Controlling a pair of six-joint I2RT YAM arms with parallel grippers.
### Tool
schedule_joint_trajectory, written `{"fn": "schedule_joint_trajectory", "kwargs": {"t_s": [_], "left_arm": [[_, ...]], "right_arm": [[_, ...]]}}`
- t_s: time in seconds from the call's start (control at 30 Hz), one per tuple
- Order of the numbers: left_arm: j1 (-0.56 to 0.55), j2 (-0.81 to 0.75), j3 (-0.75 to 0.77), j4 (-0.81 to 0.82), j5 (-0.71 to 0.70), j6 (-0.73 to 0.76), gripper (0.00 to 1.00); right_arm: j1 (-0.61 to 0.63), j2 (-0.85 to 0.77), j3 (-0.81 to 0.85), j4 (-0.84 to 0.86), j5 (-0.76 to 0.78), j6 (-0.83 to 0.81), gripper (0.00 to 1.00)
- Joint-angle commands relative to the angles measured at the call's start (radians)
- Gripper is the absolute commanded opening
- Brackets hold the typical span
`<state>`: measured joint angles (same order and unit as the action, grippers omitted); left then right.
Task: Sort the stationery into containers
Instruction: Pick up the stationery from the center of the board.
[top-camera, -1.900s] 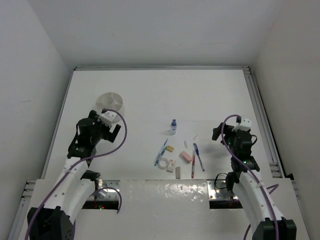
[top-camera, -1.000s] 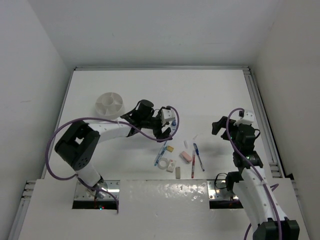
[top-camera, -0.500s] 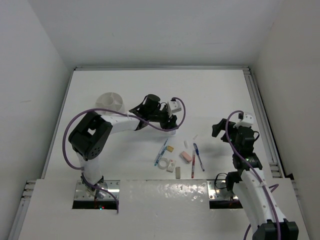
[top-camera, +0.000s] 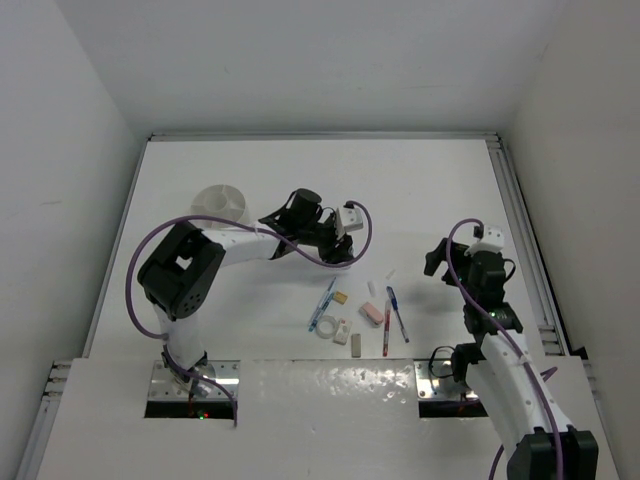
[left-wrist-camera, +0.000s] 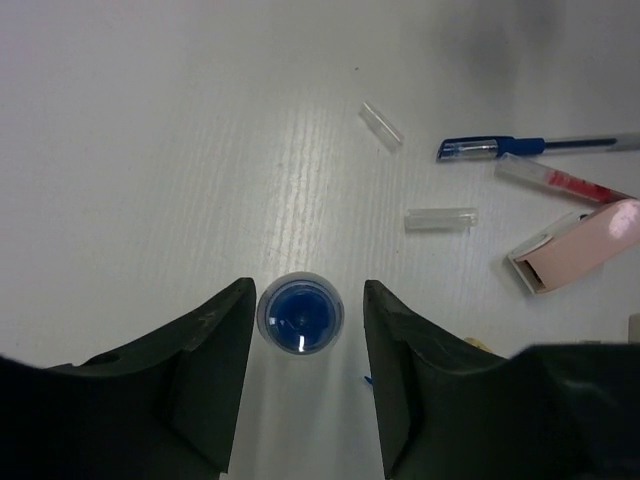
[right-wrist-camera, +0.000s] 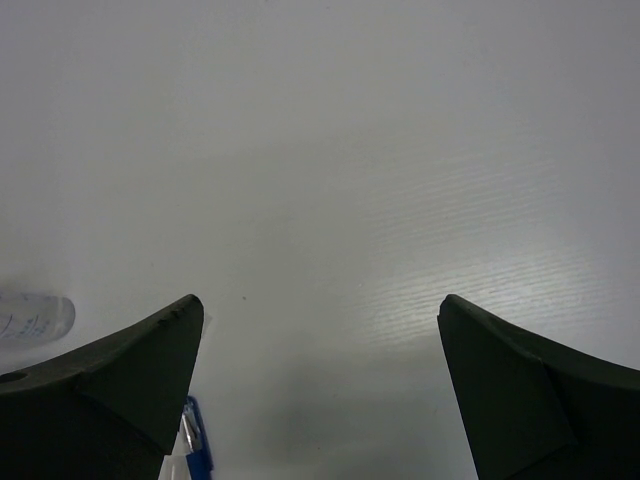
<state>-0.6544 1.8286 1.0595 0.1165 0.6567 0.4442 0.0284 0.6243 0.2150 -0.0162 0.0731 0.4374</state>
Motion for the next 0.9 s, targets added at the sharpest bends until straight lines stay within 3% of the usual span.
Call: {"fn": "schedule_joint_trajectory", "kwargs": {"t_s": [0.0, 0.03, 0.2, 0.33, 0.6, 0.73, 0.87], "left_arm": [[0.006, -0.002, 0.000, 0.080, -0.012, 0.008, 0.44], [0.006, -0.002, -0.001, 0.083, -0.011, 0.014, 0.44], [0.004, -0.005, -0.033, 0.080, -0.008, 0.013, 0.25], [0.001, -0.022, -0.052, 0.077, -0.002, 0.021, 0.00], [0.054, -0.087, 0.059, -0.061, 0.012, -0.027, 0.00], [0.148, -0.170, 0.134, -0.204, 0.004, -0.047, 0.00], [0.274, -0.262, 0.171, -0.213, -0.032, -0.183, 0.00]], "right_arm": [[0.002, 0.003, 0.038, 0.033, 0.024, -0.009, 0.99], [0.001, 0.002, 0.037, 0.029, 0.025, -0.015, 0.99], [0.001, -0.015, 0.044, 0.019, 0.057, -0.035, 0.99], [0.001, -0.026, 0.055, -0.011, 0.073, -0.074, 0.99], [0.001, -0.005, 0.086, 0.007, 0.048, -0.081, 0.99], [0.001, 0.058, 0.126, 0.047, 0.013, -0.080, 0.99], [0.007, 0.158, 0.175, 0.110, -0.025, -0.054, 0.99]]}}
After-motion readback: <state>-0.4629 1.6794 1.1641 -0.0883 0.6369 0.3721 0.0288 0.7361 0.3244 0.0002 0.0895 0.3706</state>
